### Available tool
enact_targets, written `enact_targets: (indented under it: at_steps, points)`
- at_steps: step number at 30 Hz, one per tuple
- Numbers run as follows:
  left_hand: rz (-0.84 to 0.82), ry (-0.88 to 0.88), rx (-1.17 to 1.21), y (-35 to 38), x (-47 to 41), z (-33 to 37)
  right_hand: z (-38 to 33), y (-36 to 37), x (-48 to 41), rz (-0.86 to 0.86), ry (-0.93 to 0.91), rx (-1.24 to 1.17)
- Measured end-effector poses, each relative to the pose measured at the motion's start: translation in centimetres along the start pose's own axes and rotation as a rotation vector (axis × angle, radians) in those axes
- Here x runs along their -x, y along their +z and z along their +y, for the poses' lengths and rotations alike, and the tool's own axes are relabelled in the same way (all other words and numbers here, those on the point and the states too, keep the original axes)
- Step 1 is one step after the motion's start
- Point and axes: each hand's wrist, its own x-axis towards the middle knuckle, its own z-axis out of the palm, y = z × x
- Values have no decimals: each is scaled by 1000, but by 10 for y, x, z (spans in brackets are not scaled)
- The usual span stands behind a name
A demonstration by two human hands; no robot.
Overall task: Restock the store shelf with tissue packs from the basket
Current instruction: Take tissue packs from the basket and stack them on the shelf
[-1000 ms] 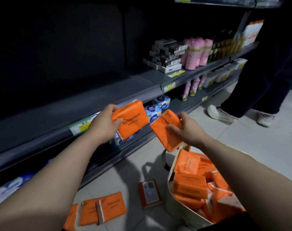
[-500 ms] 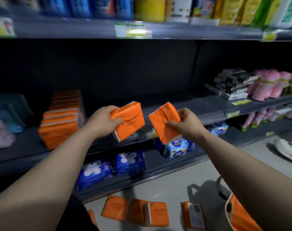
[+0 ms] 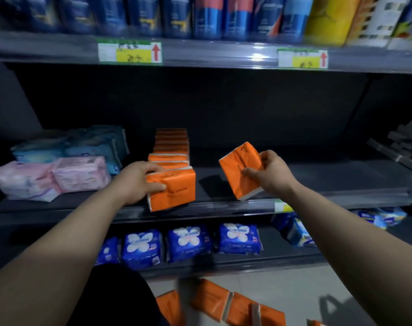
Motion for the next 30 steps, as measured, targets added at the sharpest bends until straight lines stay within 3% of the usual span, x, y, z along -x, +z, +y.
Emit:
enact_targets:
  at_steps: [7, 17, 23, 30]
  points:
    - [216, 127, -147, 20, -18, -20, -7, 21, -15, -27, 0, 32]
    - [342, 146, -282, 33, -26, -29, -11, 37, -27, -51, -12, 47]
    - [306, 217, -407, 34, -29, -30, -10, 39, -25, -46, -11, 48]
    - [237, 98, -209, 31, -21, -31, -11, 34, -26, -26, -24, 27]
